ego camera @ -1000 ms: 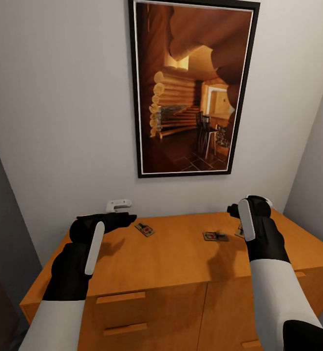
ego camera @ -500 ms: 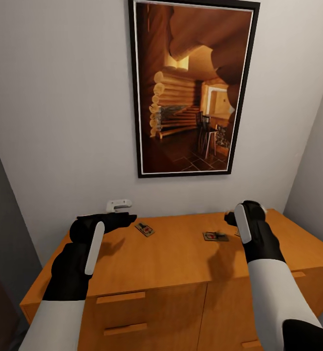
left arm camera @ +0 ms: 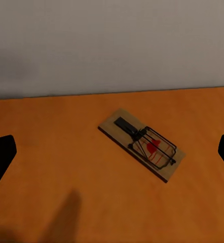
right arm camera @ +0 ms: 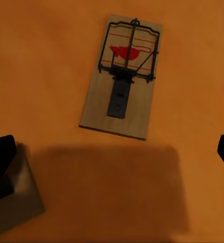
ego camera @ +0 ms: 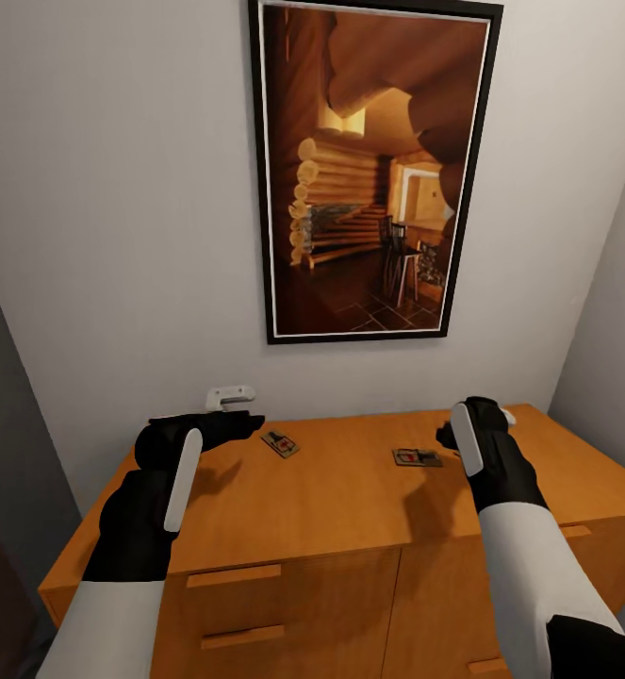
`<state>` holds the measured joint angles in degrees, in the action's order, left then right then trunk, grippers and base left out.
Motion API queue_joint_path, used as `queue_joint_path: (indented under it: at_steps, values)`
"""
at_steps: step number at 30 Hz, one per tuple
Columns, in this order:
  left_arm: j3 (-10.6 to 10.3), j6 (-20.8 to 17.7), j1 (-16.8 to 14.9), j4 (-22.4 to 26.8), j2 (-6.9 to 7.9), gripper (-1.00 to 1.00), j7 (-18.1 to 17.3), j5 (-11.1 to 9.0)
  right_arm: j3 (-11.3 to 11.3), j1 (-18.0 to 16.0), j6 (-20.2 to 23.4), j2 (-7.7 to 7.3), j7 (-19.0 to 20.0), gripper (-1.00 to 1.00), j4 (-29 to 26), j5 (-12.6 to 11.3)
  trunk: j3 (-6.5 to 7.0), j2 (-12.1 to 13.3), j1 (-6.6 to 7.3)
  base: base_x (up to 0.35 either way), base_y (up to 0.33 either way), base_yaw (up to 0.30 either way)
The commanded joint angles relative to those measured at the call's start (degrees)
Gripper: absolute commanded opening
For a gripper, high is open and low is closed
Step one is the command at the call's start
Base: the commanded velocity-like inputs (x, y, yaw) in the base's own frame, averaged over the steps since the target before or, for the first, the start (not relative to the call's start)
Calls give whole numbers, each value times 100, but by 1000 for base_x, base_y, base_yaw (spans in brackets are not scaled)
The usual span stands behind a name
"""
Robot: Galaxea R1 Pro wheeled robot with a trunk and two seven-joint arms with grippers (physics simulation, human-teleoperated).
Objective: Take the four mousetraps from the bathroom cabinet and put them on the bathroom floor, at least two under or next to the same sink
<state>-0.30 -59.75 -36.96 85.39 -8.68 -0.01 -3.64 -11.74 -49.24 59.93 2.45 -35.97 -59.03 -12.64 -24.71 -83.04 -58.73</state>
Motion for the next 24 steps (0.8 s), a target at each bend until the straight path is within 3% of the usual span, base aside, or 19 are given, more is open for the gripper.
queue_joint_path:
  at_steps: [1,24]
  values:
    - [4,-25,-5,4,-1,100,9,-30,-9,-2,7,3,-79,100,4,-63,-7,-4,0,0,0,0]
    - [3,-25,-5,4,-1,100,9,-30,-12,-33,7,-3,-267,100,-7,-58,-7,-4,0,0,0,0]
